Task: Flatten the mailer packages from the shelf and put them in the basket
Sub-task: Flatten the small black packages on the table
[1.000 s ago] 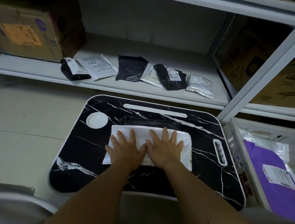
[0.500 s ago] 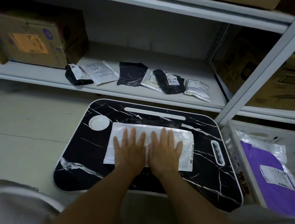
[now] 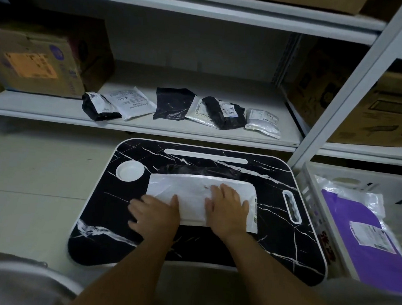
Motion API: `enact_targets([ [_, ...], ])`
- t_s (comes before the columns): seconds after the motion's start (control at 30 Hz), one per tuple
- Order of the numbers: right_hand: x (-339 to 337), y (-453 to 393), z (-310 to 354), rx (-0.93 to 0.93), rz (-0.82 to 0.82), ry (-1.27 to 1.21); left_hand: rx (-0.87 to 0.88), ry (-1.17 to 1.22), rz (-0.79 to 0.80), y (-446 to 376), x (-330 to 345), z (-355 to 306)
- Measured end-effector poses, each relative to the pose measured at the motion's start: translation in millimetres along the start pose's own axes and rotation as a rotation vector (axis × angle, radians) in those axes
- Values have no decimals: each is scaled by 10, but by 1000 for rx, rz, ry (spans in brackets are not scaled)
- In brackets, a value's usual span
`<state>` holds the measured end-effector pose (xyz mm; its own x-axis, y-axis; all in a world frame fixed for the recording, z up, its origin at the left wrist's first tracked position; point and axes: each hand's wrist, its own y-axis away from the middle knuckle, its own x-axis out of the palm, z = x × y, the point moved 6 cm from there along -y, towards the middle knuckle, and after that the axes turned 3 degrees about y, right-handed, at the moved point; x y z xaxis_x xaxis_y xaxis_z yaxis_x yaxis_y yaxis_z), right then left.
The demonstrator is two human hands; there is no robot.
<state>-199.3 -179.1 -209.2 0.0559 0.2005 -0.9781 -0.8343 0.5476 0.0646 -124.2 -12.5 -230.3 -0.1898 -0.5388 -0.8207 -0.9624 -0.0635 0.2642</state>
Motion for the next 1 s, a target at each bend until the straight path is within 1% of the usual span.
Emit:
enact_targets([
  [0.03,-57,-46,-74,94,-51,3,-81,77,-48,-6,-76,62],
  [0.1,-134,-78,-289,362,-71,-79,-143,185,-70,-21,-155,112],
  [0.17,-136,-31,-487,602,-24,-297,-202,346,-14,-46,-166,119],
  [0.23,-110,18,-593,731,37,-485,-278,474,55,-66,-131,121],
  [0.3,-95,35,-649,760,84,-586,-305,536,83,-83,-134,119],
  [0.37,-73,17,-690,758,130,-664,-295,561,128,-122,-129,124],
  [0.47,-54,-16,-720,769,192,-771,-282,571,238,-173,-113,143],
  [0.53,-27,-21,-727,771,229,-812,-300,625,319,-169,-83,137],
  [0.7,-115,20,-720,695,322,-856,-325,706,481,-134,7,137],
  [0.83,-210,171,-681,722,480,-936,-336,721,548,-147,54,190],
  [0.9,-191,243,-674,750,508,-962,-332,714,576,-141,49,191],
  [1.0,-160,294,-633,751,504,-1023,-313,679,558,-131,14,209],
])
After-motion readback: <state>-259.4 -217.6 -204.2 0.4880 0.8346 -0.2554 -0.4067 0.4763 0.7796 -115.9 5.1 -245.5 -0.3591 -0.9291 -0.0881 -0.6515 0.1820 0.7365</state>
